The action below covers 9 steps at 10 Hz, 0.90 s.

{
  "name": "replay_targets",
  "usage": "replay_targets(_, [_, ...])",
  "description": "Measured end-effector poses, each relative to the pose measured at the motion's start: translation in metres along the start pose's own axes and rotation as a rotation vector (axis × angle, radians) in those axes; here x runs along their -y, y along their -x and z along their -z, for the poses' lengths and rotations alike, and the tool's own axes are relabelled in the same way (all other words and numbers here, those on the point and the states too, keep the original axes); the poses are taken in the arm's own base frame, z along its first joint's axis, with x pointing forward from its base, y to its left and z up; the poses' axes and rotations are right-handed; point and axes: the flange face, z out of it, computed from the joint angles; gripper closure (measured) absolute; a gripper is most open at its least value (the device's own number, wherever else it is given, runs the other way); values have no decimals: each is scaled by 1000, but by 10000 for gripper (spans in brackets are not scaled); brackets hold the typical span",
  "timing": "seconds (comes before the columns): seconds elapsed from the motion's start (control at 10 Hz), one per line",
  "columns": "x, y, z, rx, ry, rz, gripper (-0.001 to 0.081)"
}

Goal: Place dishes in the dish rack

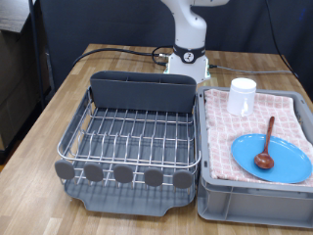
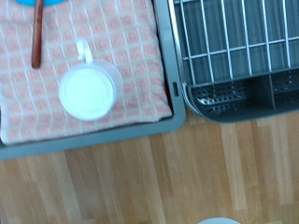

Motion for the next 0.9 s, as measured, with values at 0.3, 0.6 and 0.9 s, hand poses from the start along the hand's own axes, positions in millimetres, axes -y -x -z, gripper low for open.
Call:
replay_targets(0.3, [45,4,-10,5,-43,-105,3])
replay_targets(0.6, [86,5,-18,26,-22,-141,3])
replay_targets(0.9, [128,7,-30,-2,-10,-138,3])
